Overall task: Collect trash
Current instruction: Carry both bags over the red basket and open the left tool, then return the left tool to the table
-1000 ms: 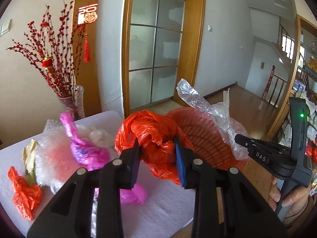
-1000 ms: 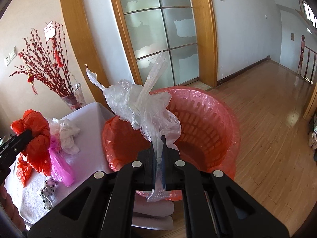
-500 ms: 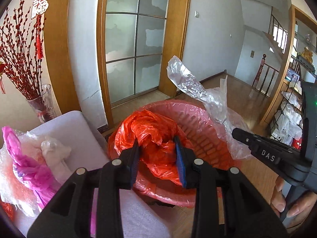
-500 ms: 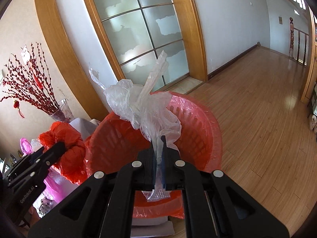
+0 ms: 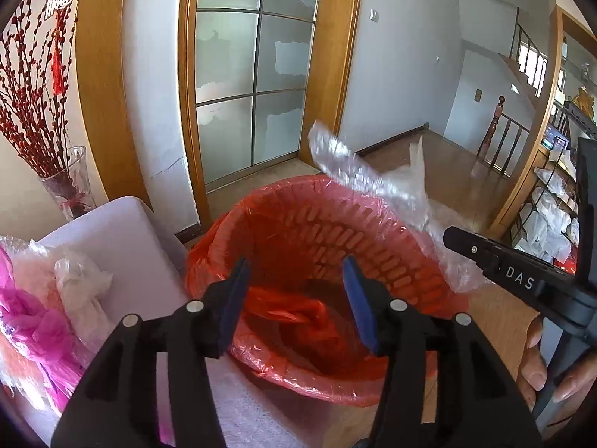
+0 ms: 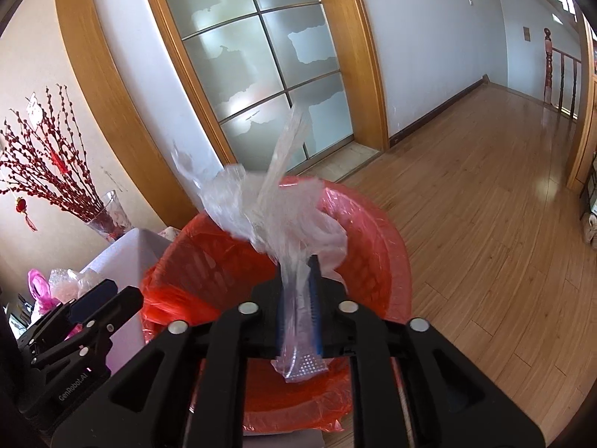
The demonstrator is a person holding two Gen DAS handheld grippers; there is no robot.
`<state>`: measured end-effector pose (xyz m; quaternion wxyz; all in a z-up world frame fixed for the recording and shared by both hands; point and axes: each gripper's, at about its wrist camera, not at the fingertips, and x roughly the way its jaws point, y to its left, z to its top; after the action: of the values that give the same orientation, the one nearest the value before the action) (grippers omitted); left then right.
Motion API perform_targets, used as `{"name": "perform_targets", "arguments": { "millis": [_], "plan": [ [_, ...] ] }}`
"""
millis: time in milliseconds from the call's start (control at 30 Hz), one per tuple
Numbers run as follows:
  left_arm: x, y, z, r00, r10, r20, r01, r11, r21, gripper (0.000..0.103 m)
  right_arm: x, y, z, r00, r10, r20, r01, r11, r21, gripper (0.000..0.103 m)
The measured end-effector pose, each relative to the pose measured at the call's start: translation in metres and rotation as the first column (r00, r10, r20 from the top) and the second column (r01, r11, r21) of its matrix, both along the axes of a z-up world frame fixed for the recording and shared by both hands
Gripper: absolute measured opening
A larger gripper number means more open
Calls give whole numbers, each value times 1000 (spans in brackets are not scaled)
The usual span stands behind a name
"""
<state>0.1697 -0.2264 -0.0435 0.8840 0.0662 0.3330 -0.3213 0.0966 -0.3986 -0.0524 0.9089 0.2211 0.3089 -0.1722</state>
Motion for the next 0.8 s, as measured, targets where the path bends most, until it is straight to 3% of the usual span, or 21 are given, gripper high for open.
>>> {"name": "perform_targets", "arguments": {
  "millis": [133, 333, 433, 533, 667, 800],
  "plan": [
    [-2, 5, 3, 1000, 14, 9, -14, 1000, 5, 55, -4, 1, -2, 1000, 0, -13, 0, 1000, -13, 25],
    [-17, 40, 15, 994, 92, 57, -92, 996, -10, 67, -16, 18, 9, 1000, -5, 9, 5, 995, -95, 41],
    [-31, 65, 20, 985, 143, 93, -144, 990, 2, 71, -22, 36, 16, 999, 18, 32, -13, 989, -148, 53],
    [-44, 94, 27, 966, 215, 143, -219, 975, 17, 75, -27, 59, 23, 997, 54, 55, -42, 980, -195, 65],
    [-58, 143, 34, 928, 328, 178, -337, 941, 22, 80, -27, 96, 28, 988, 141, 68, -124, 970, -207, 70],
    [-69, 196, 37, 875, 442, 200, -457, 889, 33, 81, -26, 142, 31, 967, 244, 73, -224, 951, -214, 71]
  ]
}}
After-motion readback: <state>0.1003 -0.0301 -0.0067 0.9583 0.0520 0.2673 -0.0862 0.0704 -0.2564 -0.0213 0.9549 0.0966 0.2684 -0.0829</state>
